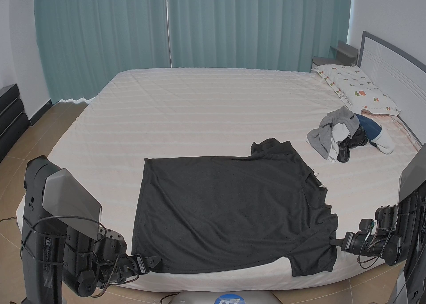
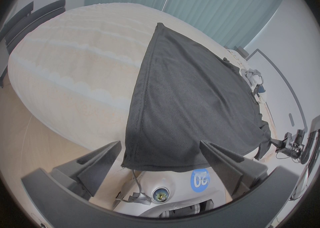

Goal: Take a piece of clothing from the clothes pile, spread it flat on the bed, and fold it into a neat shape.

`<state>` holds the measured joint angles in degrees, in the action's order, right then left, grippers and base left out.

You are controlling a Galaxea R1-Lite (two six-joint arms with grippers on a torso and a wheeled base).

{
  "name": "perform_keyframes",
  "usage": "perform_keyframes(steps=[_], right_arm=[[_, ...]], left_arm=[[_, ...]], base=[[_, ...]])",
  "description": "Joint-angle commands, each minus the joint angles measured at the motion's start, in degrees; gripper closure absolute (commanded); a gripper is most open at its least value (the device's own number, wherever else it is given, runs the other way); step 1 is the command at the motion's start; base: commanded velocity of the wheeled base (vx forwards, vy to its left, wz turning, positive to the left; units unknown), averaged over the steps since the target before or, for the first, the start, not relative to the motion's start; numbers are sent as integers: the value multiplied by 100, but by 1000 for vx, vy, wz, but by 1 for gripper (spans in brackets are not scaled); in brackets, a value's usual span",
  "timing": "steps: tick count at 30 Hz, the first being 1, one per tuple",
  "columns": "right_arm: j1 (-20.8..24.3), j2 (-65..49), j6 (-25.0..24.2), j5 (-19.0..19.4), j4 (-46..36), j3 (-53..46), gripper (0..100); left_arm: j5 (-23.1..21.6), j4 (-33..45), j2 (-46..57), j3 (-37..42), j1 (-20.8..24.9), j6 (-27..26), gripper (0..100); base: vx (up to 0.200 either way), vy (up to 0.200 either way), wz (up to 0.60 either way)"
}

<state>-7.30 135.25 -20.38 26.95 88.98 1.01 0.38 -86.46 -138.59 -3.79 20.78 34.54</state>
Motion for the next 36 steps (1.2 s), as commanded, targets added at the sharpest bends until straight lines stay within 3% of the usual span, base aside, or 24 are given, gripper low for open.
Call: perform_keyframes(steps=[1,5,16,23,28,29,31,36], right_arm=[[1,1,-1,3,58,-22,100],[-26,-17,-1,3,58,-40,100],[-166,-157,-36,-6,14,-92,100],[-193,-641,34,12,-671,-92,100],[-166,-1063,140,3,-1155,-92,100],[-166,-1177,509,3,-1621,-92,100],[-175,-1186,790,-6,-1814,-92,100],[-166,-1361,1019,-41,-2245,-92,100]], left_arm=[[15,-3,-45,-78,-66,97,100],[24,-3,-1,80,-39,431,100],[-3,6,359,379,-250,651,100],[-47,375,1001,379,-479,625,100],[-47,665,1230,379,-584,440,100],[-47,894,1423,379,-681,238,100],[-47,1122,1608,379,-716,141,100],[-47,2001,2073,379,-725,-237,100]], base=[[0,0,0],[0,0,0],[0,0,0],[0,0,0],[0,0,0],[0,0,0],[0,0,0],[0,0,0]])
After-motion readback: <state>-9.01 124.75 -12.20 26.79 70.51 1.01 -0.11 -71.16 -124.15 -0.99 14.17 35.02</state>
